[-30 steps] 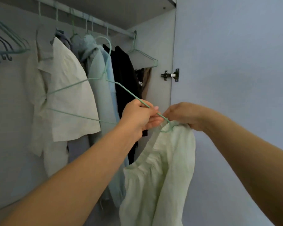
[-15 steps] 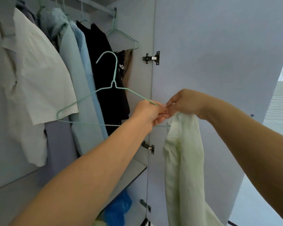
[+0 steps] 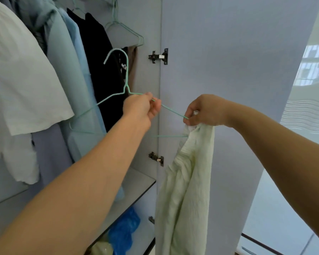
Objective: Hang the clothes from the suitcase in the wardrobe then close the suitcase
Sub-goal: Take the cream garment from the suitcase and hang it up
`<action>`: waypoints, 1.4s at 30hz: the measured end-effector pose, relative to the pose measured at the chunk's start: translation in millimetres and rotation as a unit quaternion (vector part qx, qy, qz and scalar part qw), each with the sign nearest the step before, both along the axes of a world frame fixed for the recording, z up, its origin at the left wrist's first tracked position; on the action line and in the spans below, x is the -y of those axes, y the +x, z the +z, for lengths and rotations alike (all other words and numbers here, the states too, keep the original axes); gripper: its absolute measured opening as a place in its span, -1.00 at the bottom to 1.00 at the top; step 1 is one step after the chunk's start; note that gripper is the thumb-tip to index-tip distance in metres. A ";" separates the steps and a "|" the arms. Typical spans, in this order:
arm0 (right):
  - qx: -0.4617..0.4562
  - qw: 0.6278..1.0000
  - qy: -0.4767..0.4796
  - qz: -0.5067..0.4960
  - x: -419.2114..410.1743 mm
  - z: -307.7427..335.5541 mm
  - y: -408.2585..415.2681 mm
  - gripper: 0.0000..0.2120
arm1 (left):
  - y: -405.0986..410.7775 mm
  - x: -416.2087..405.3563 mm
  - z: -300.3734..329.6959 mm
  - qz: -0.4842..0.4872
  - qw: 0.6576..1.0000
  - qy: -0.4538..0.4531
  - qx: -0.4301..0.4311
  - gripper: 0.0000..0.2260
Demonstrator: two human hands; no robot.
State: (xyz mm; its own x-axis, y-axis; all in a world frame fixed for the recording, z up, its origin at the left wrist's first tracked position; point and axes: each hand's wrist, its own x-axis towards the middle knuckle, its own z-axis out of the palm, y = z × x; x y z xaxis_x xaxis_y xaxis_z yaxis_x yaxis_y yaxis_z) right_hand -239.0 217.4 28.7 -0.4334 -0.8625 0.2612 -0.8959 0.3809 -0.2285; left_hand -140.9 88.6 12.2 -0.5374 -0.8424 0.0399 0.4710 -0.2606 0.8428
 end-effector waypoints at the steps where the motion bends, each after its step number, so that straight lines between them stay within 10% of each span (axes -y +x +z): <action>1: 0.015 1.000 -0.001 0.001 -0.6 0.0 0.9 -0.91 | 0.3 1.7 2.4 0.016 1.000 -0.013 0.004 -0.78; 11: -0.020 0.998 -0.042 -0.052 13.7 -10.6 -8.9 -0.77 | -2.1 -22.3 -18.4 -0.028 0.964 -0.214 0.154 -0.90; 16: 0.103 0.979 -0.177 -0.006 6.3 0.8 -15.6 -0.86 | -8.7 -39.1 -49.9 -0.071 0.831 -0.428 0.348 -0.79; 21: 0.121 0.969 -0.211 0.046 -6.5 14.1 -23.5 -0.86 | -13.1 -38.5 -70.3 -0.236 0.837 -0.401 0.287 -0.71; 24: 0.126 0.959 -0.246 0.065 -18.3 16.8 -32.4 -0.81 | -10.3 -28.5 -78.2 -0.295 0.770 -0.463 0.327 -0.74; 30: 0.056 0.986 -0.156 0.026 -41.6 1.5 -54.2 -0.80 | 27.9 26.5 -77.0 -0.211 0.560 -0.611 0.518 -0.93; 42: -0.054 0.993 -0.104 -0.006 -40.0 -36.6 -73.2 -0.81 | 95.6 74.7 -44.7 -0.005 0.453 -0.654 0.606 -0.80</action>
